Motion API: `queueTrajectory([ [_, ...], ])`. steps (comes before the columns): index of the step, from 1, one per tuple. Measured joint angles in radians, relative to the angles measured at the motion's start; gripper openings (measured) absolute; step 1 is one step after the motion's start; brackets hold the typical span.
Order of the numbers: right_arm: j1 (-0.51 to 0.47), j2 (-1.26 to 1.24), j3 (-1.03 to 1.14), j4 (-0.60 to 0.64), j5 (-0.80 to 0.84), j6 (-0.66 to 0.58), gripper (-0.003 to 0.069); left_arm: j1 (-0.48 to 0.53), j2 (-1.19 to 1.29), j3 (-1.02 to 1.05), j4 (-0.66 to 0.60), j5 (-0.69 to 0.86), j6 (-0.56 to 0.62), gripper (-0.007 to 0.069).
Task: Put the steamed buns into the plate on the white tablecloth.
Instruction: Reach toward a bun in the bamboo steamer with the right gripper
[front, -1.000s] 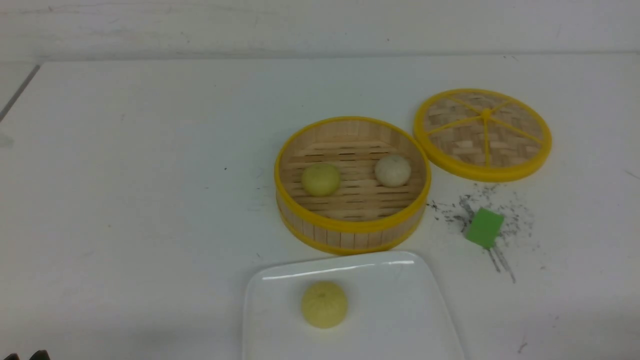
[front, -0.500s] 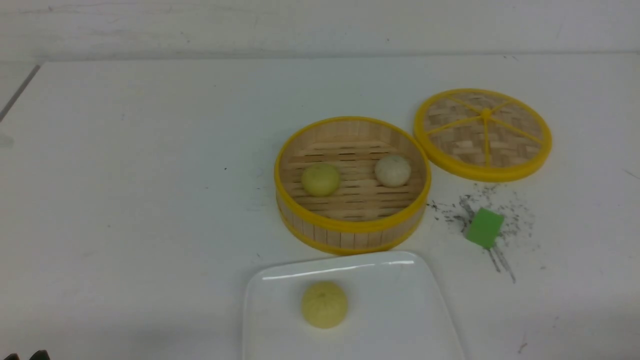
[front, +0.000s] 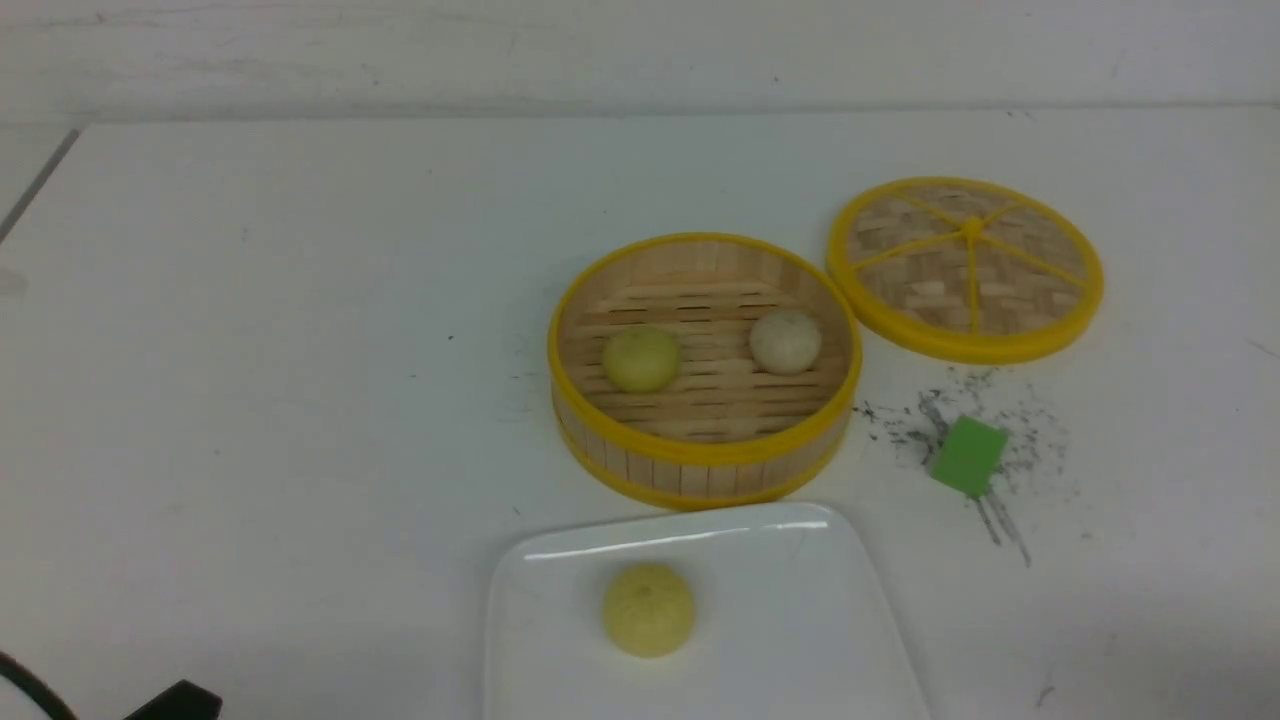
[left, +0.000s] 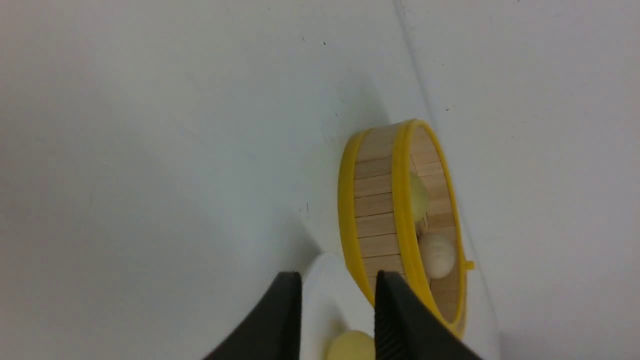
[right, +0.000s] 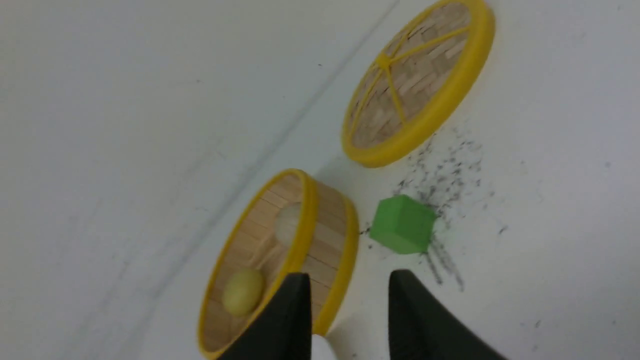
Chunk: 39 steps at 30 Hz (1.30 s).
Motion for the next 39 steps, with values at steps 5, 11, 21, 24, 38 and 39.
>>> queueTrajectory([
  [5,0.000,0.000,0.000,0.026,-0.008,0.008,0.0240,0.000,0.000,0.000,-0.004,-0.030,-0.002,0.0241],
  [11,0.000,0.000,-0.001,0.060,-0.026,0.011,0.0239,0.000,0.000,-0.003,-0.018,-0.048,-0.001,0.0227],
  [21,0.000,0.136,-0.307,-0.100,0.117,-0.295,-0.0013,0.000,0.114,-0.324,0.002,0.238,0.225,0.0043],
  [24,0.000,0.284,-0.393,-0.175,0.268,-0.334,-0.0006,0.000,0.292,-0.390,0.088,0.422,0.251,0.0002],
  [38,0.000,0.946,-0.492,0.039,0.591,-0.627,0.0008,0.000,0.855,-0.424,0.066,0.569,0.549,0.0002],
  [39,0.000,0.966,-0.506,0.094,0.590,-0.683,0.0011,0.000,0.866,-0.425,0.053,0.562,0.569,0.0003],
])
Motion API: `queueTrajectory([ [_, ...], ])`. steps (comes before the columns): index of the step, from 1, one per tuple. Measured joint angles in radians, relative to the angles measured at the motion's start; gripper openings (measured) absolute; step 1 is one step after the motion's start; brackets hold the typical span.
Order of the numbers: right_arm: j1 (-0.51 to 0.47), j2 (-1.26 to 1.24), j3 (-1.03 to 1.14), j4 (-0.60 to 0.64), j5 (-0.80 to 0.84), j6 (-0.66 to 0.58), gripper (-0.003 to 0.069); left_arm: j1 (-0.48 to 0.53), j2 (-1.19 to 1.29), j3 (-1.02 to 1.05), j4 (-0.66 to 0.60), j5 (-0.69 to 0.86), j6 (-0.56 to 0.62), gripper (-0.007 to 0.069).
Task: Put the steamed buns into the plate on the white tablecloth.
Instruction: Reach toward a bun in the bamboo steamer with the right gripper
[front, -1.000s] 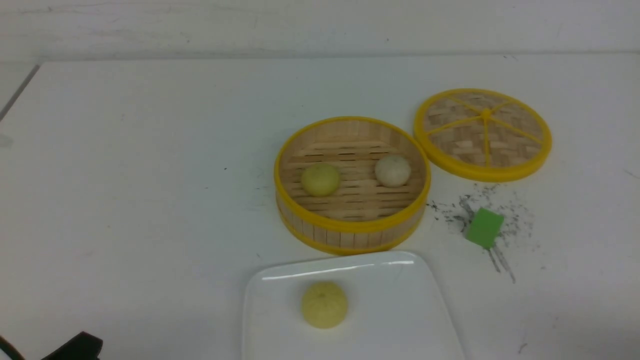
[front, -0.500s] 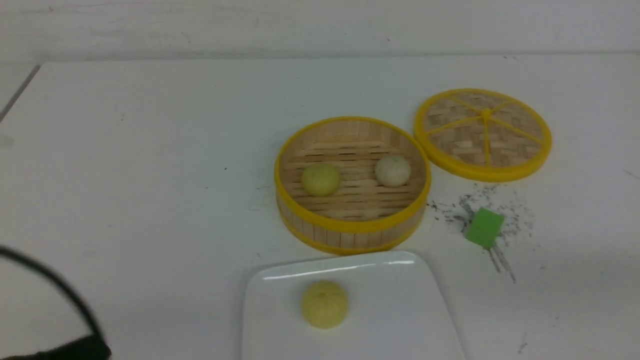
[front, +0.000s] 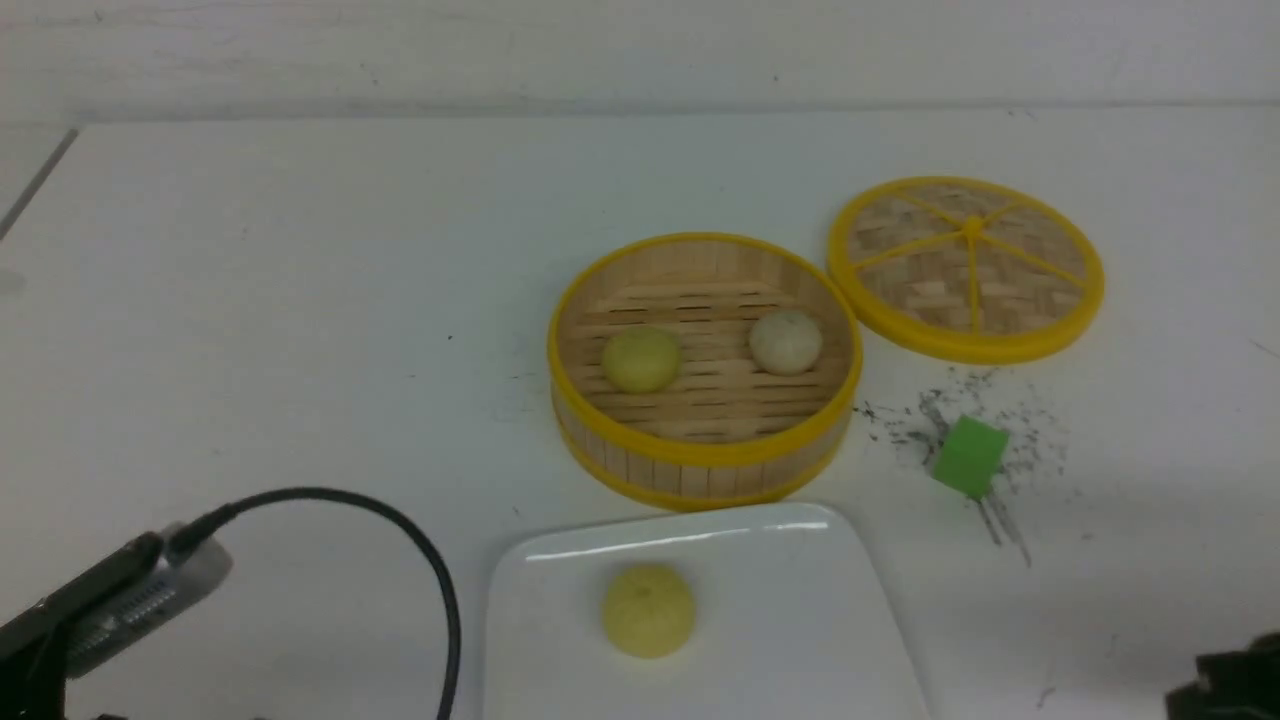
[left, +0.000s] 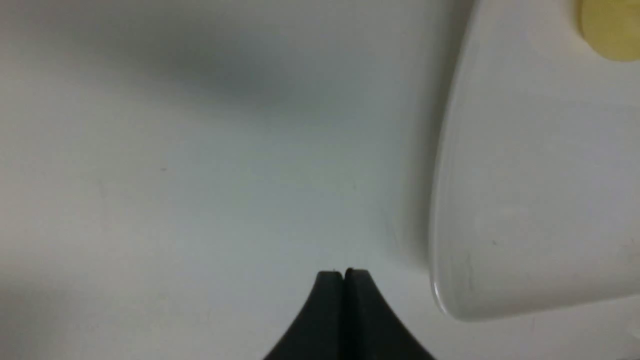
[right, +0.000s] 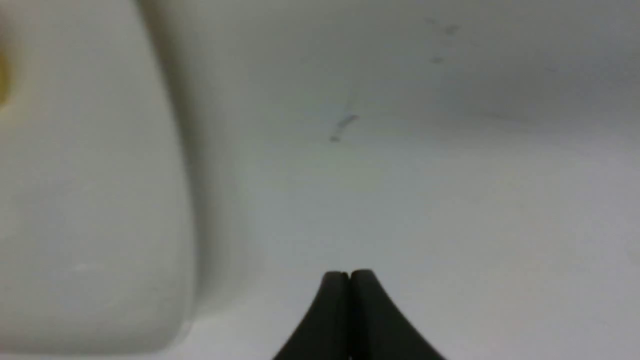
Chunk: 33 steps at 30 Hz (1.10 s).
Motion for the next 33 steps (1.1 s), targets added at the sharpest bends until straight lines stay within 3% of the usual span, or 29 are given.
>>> queueTrajectory([
  [4,0.000,0.115,-0.103,0.155,0.000,-0.230,0.0043,0.000,0.048,-0.002,-0.034,-0.022,0.041,0.0011],
  [14,0.024,0.437,-0.371,0.235,0.001,-0.314,0.0190,0.000,0.056,-0.002,-0.034,-0.045,0.052,0.0029],
  [19,0.136,0.611,-0.592,0.128,0.003,-0.309,0.0264,0.000,0.056,-0.002,-0.034,-0.059,0.052,0.0052],
  [23,0.224,0.783,-0.842,-0.047,0.007,-0.224,0.0314,0.000,0.056,-0.002,-0.034,-0.068,0.052,0.0072],
  [30,0.274,1.011,-1.121,-0.257,-0.002,-0.147,0.0435,0.000,0.056,-0.002,-0.037,-0.074,0.052,0.0114],
  [33,0.279,1.054,-1.164,-0.276,-0.017,-0.146,0.0457,0.000,0.056,-0.002,-0.040,-0.082,0.052,0.0127],
])
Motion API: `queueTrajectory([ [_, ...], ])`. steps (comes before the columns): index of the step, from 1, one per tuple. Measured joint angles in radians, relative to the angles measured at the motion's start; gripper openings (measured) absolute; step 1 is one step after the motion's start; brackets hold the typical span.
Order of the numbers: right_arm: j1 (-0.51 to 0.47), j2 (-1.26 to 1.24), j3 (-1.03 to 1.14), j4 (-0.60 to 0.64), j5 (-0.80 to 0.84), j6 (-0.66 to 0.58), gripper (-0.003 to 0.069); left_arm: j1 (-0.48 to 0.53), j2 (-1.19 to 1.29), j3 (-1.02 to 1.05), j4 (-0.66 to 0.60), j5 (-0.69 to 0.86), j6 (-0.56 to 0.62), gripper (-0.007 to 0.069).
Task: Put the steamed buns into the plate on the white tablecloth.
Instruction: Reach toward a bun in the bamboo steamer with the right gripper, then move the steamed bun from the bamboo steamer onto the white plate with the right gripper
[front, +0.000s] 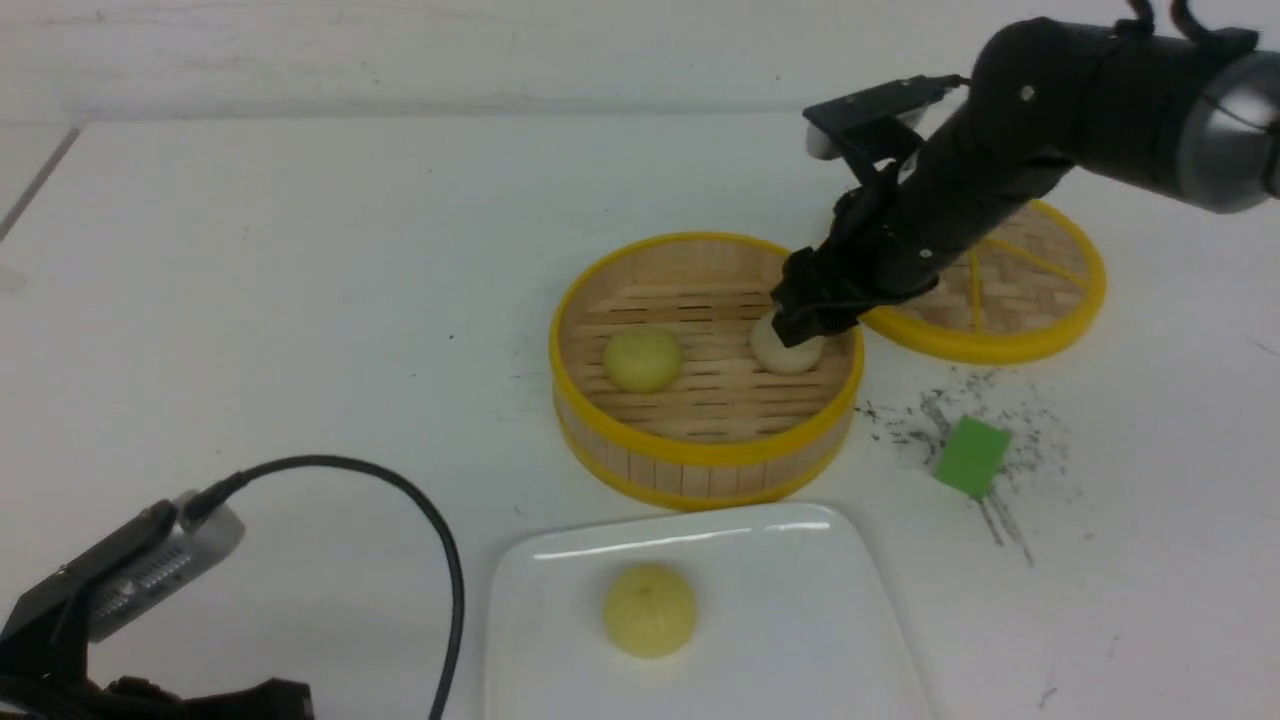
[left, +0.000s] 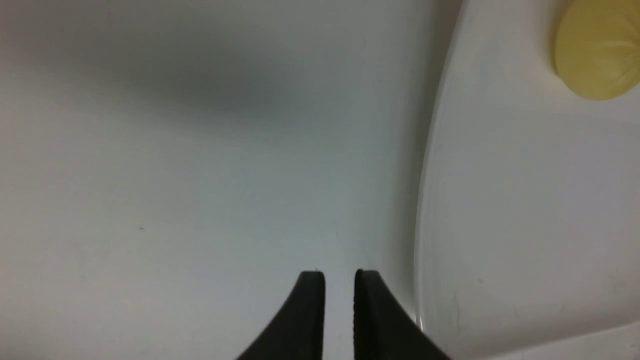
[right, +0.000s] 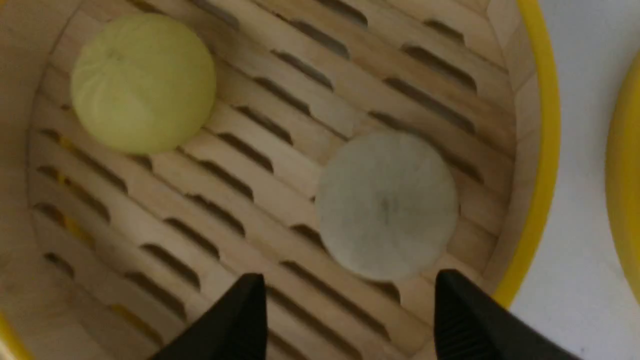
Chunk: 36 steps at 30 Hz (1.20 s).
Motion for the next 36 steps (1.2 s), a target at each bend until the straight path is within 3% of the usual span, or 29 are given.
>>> queueTrajectory([
  [4,0.000,0.066,-0.025,-0.013,-0.046,-0.018,0.0462,0.000,0.000,0.000,-0.001,-0.013,0.000,0.0144],
  [7,0.000,0.085,-0.025,-0.011,-0.050,-0.031,0.0424,0.000,0.000,0.000,-0.001,-0.014,0.000,0.0150],
  [9,0.000,0.092,-0.026,-0.011,-0.057,-0.035,0.0365,0.000,0.000,0.000,-0.001,-0.014,0.000,0.0154],
  [13,0.000,0.091,-0.027,-0.010,-0.065,-0.036,0.0078,0.000,0.000,0.000,-0.001,-0.014,0.000,0.0162],
  [15,0.000,0.072,-0.027,-0.006,-0.051,-0.036,0.0021,0.000,0.000,0.000,-0.001,-0.014,0.000,0.0165],
  [22,0.000,-0.119,-0.027,0.028,0.119,-0.032,0.0022,0.000,0.000,0.000,-0.001,-0.014,0.000,0.0174],
  [28,0.022,-0.355,0.084,0.206,0.317,-0.056,0.0022,0.000,0.000,0.000,-0.001,-0.014,0.000,0.0181],
  [33,0.107,-0.437,0.335,0.247,0.280,-0.111,0.0024,0.000,0.000,0.000,-0.001,-0.016,0.000,0.0185],
  [36,0.165,-0.440,0.508,0.235,0.098,-0.114,0.0031,0.000,0.000,0.000,-0.001,-0.030,0.000,0.0192],
])
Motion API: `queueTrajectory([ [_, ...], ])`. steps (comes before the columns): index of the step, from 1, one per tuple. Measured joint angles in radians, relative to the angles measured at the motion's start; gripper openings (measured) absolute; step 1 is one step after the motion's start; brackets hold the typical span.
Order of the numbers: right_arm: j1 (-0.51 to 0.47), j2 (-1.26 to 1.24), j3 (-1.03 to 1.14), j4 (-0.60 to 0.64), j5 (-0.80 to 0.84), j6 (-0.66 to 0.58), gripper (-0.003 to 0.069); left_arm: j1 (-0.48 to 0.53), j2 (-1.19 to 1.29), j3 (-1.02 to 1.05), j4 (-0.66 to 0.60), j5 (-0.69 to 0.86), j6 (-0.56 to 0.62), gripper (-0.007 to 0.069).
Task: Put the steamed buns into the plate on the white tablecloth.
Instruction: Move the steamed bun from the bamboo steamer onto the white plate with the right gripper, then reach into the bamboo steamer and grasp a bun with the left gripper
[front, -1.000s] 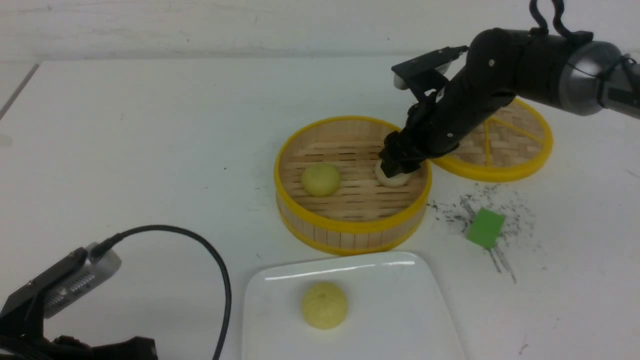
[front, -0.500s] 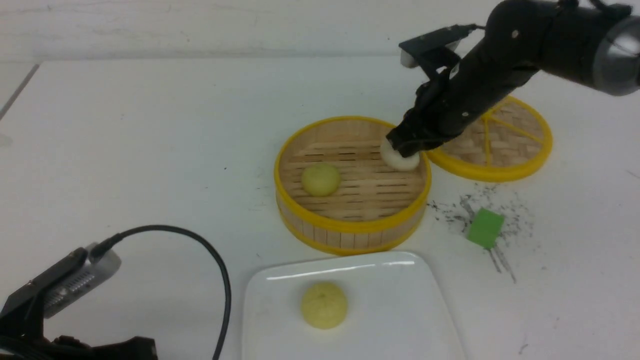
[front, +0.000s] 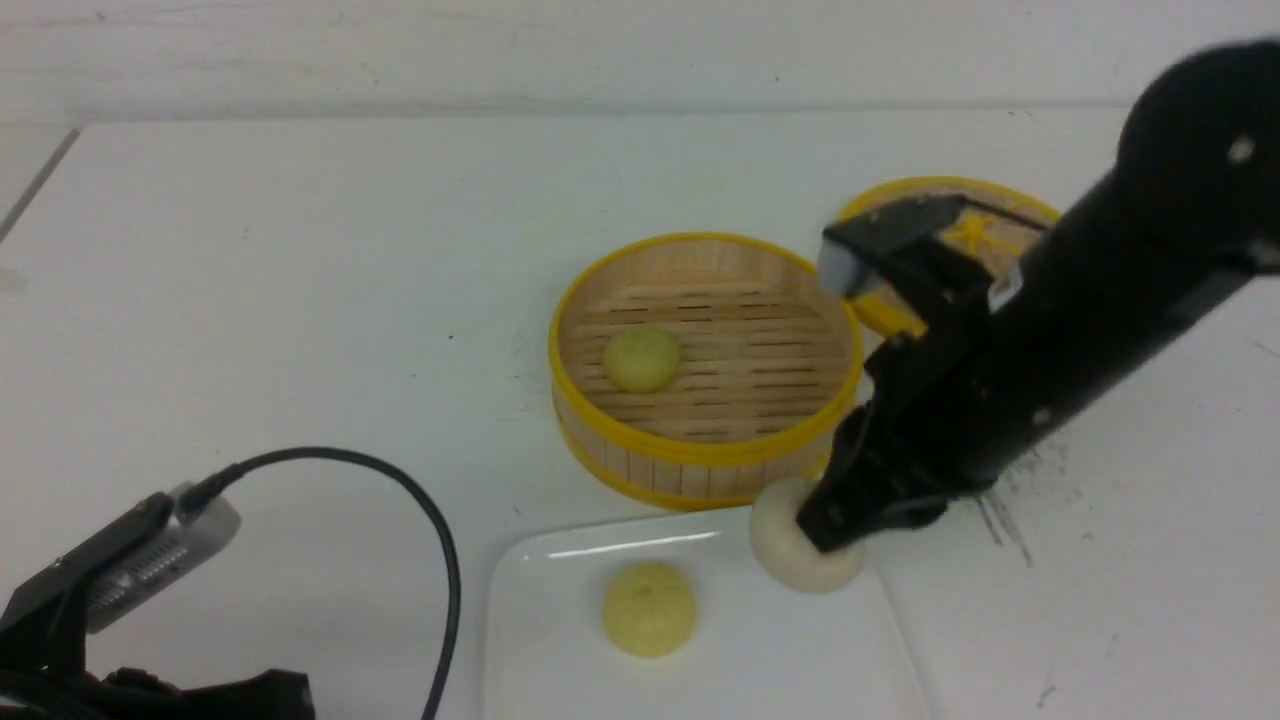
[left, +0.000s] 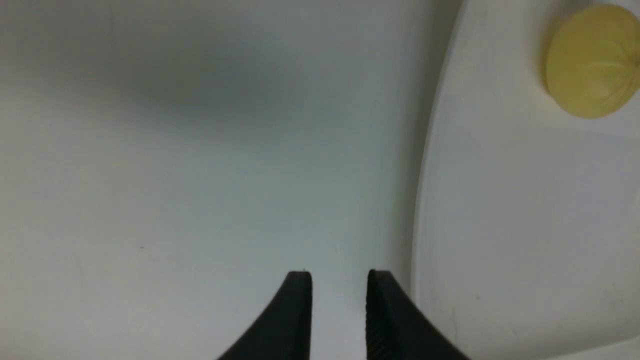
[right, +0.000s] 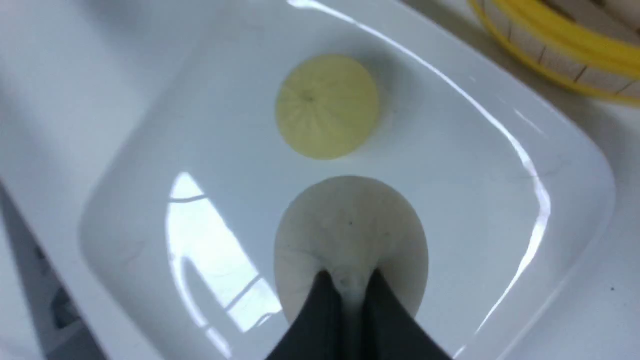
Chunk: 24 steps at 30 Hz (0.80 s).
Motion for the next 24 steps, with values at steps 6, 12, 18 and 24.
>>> queueTrajectory([
  [6,0.077,0.043,0.165,-0.014,-0.278,0.000,0.0105,0.000,0.000,0.000,0.000,-0.042,0.000,0.0198],
  [12,0.103,0.067,0.182,-0.029,-0.321,0.000,0.0394,0.000,0.000,0.000,0.000,-0.076,0.000,0.0214],
  [18,0.038,-0.019,0.112,-0.155,-0.129,0.016,0.0438,0.000,0.009,-0.056,0.023,-0.028,0.000,0.0233],
  [24,-0.096,-0.262,0.057,-0.209,0.058,0.085,0.0106,0.000,0.076,-0.278,0.062,0.088,0.000,0.0231],
])
